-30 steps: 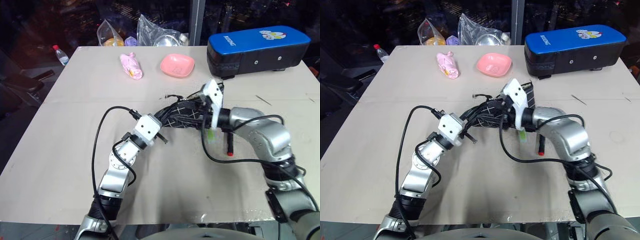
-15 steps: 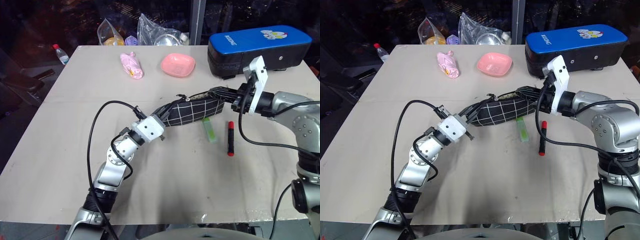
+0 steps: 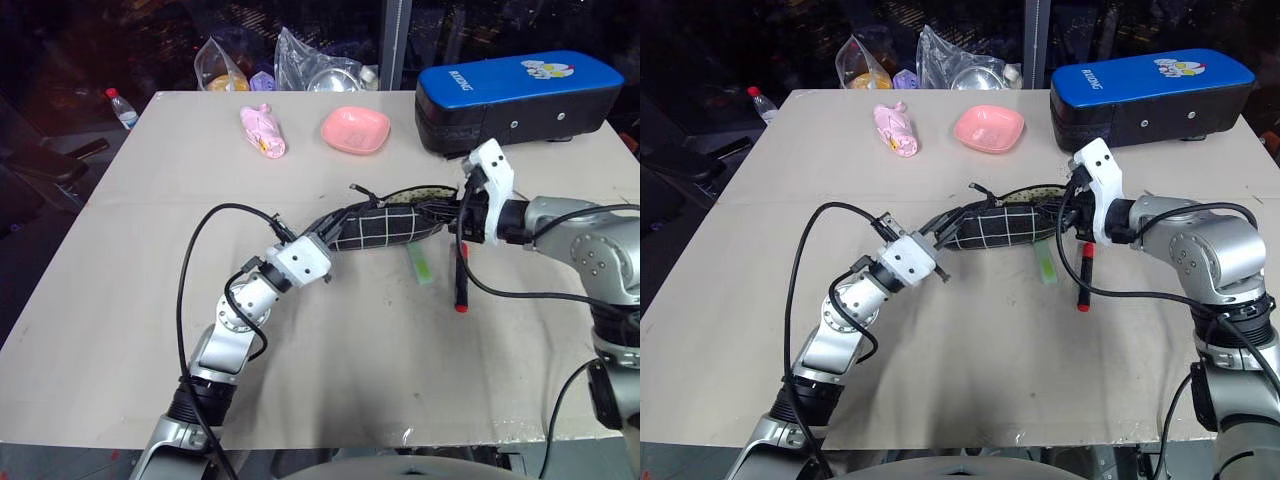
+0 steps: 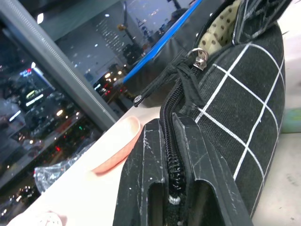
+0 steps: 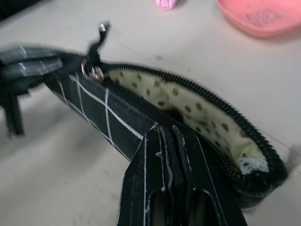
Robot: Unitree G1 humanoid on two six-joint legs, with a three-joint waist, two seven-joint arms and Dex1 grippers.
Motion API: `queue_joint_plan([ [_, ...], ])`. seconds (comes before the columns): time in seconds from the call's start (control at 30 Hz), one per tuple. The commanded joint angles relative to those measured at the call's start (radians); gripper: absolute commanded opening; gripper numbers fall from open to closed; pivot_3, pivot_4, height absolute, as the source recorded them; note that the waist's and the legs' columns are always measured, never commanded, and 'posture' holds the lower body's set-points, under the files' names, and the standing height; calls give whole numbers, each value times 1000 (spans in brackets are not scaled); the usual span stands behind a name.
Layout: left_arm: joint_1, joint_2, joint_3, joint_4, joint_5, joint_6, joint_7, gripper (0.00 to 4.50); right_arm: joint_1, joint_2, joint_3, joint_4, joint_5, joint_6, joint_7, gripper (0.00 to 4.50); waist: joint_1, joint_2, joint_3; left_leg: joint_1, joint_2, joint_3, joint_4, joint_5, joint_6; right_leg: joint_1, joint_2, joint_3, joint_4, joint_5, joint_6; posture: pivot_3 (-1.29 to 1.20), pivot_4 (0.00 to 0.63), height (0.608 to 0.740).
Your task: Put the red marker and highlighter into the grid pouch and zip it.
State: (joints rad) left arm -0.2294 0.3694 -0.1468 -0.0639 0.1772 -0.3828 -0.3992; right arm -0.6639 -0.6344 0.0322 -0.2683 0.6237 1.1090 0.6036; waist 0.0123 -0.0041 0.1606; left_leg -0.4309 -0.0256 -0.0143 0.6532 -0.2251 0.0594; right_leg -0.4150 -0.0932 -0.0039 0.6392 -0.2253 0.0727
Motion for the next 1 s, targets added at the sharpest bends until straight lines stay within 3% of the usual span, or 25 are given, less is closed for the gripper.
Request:
queue_joint_plan([
  [0.03,-3,10,7,-7,5,-31,9,0,-38,24,-50,-14,36,27,-8,49,-1,0,0,0,0,0,0,0,0,0,0,0,0,0,0,0,150,728],
  [0.3,-13,22,-21,9,31,-78,4,0,-49,25,-24,3,-19,43,-48,49,1,0,0,0,0,0,0,0,0,0,3,0,0,0,0,0,150,728],
  [0.73,-34,50,-42,33,131,-166,26,0,-146,203,-253,92,63,256,-225,49,1,0,0,0,0,0,1,0,0,0,3,0,2,0,0,0,150,728],
  [1.0,-49,62,-41,46,190,-214,78,0,-181,233,-267,84,64,315,-260,49,1,0,0,0,0,0,0,0,0,0,3,0,2,0,0,0,150,728],
])
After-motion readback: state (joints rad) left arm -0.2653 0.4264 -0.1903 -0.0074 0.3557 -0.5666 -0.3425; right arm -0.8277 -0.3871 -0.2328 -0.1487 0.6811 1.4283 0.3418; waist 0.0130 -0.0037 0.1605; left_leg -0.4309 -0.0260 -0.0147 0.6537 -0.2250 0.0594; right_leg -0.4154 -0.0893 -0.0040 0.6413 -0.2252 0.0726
